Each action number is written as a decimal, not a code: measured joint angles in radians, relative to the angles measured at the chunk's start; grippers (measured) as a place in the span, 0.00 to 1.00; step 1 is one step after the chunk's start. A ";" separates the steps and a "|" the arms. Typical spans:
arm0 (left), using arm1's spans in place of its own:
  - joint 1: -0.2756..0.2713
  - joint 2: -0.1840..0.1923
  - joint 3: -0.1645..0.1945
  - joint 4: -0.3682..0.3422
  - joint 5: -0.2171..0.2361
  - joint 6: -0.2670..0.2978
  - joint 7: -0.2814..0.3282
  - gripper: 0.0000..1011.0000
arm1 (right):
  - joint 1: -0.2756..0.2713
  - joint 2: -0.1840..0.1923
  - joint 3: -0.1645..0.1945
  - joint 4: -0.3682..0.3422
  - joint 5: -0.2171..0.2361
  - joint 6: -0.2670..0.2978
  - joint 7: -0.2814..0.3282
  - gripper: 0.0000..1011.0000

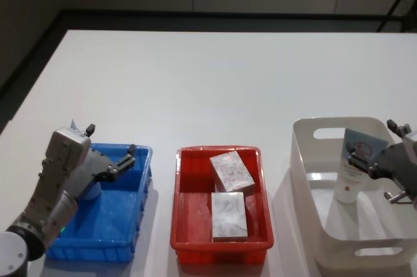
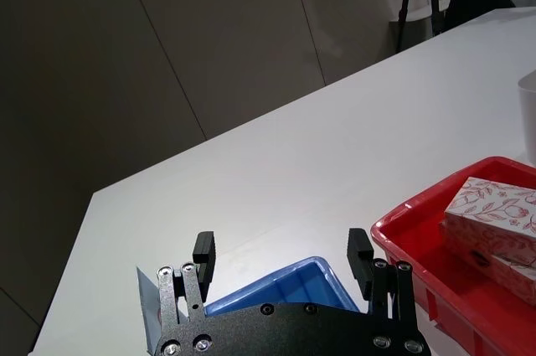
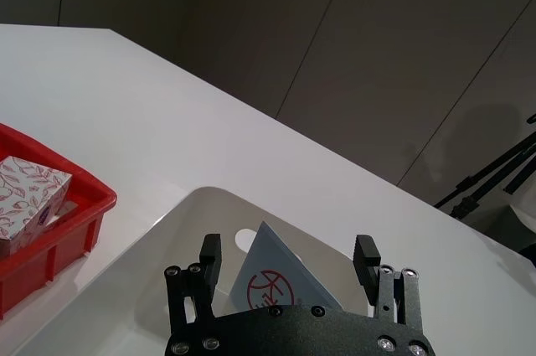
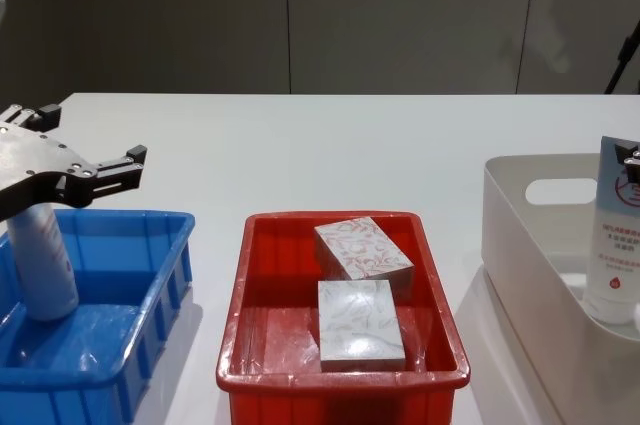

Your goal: Bimanual collaborative sorting of washing and personal care products

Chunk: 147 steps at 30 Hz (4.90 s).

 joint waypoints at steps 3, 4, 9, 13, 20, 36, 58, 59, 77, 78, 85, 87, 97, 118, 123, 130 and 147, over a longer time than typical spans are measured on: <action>0.000 0.000 0.000 0.000 0.000 0.000 0.000 0.99 | 0.000 0.000 0.000 0.000 0.000 0.000 0.000 0.99; 0.000 0.000 0.000 0.000 0.000 0.000 0.000 0.99 | 0.000 0.000 0.000 0.000 0.000 0.000 0.000 0.99; 0.000 0.000 0.000 0.000 0.000 0.000 0.000 0.99 | 0.000 0.000 0.000 0.000 0.000 0.000 0.000 0.99; 0.000 0.000 0.000 0.000 0.000 0.000 0.000 0.99 | 0.000 0.000 0.000 0.000 0.000 0.000 0.000 0.99; 0.000 0.000 0.000 0.000 0.000 0.000 0.000 0.99 | 0.000 0.000 0.000 0.000 0.000 0.000 0.000 0.99; 0.000 0.000 0.000 0.000 0.000 0.000 0.000 0.99 | 0.000 0.000 0.000 0.000 0.000 0.000 0.000 0.99; 0.000 0.000 0.000 0.000 0.000 0.000 0.000 0.99 | 0.000 0.000 0.000 0.000 0.000 0.000 0.000 0.99; 0.000 0.000 0.000 0.000 0.000 0.000 0.000 0.99 | 0.000 0.000 0.000 0.000 0.000 0.000 0.000 0.99; 0.000 0.000 0.000 0.000 0.000 0.000 0.000 0.99 | 0.000 0.000 0.000 0.000 0.000 0.000 0.000 0.99; 0.000 0.000 0.000 0.000 0.000 0.000 0.000 0.99 | 0.000 0.000 0.000 0.000 0.000 0.000 0.000 0.99; 0.000 0.000 0.000 0.000 0.000 0.000 0.000 0.99 | 0.000 0.000 0.000 0.000 0.000 0.000 0.000 0.99; 0.000 0.000 0.000 0.000 0.000 0.000 0.000 0.99 | 0.000 0.000 0.000 0.000 0.000 0.000 0.000 0.99; 0.000 0.000 0.000 0.000 0.000 0.000 0.000 0.99 | 0.000 0.000 0.000 0.000 0.000 0.000 0.000 0.99; 0.000 0.000 0.000 0.000 0.000 0.000 0.000 0.99 | 0.000 0.000 0.000 0.000 0.000 0.000 0.000 0.99; 0.000 0.000 0.000 0.000 0.000 0.000 0.000 0.99 | 0.000 0.000 0.000 0.000 0.000 0.000 0.000 0.99; 0.000 0.000 0.000 0.000 0.000 0.000 0.000 0.99 | 0.000 0.000 0.000 0.000 0.000 0.000 0.000 0.99; 0.000 0.000 0.000 0.000 0.000 0.000 0.000 0.99 | 0.000 0.000 0.000 0.000 0.000 0.000 0.000 0.99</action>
